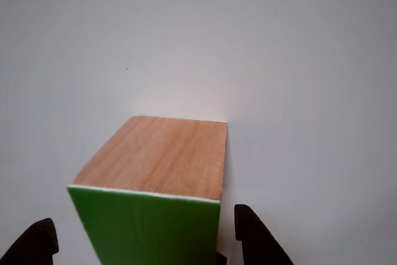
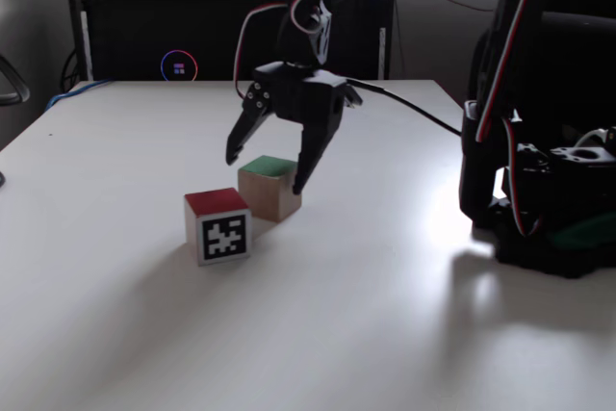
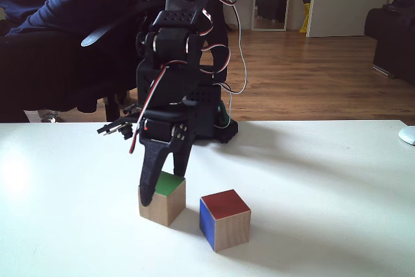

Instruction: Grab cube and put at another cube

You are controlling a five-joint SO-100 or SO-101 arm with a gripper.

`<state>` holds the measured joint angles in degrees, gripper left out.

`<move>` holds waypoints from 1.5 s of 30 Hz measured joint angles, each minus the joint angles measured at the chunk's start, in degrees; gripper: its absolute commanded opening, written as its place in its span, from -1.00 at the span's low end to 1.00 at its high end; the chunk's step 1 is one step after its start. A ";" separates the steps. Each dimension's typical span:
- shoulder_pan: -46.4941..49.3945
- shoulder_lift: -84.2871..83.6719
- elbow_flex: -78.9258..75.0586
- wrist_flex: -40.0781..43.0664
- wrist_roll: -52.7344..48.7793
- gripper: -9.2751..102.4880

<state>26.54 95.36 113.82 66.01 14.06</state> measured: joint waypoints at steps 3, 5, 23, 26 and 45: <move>0.00 -0.35 0.00 0.00 0.00 -0.14; 0.00 -0.79 -0.18 0.00 0.00 -0.14; 0.97 -0.97 -0.26 -6.86 0.88 -0.53; 0.88 1.67 1.58 -6.86 1.05 -0.53; -12.04 20.21 -0.09 5.62 10.28 -0.53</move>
<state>14.50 115.58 113.73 71.63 24.35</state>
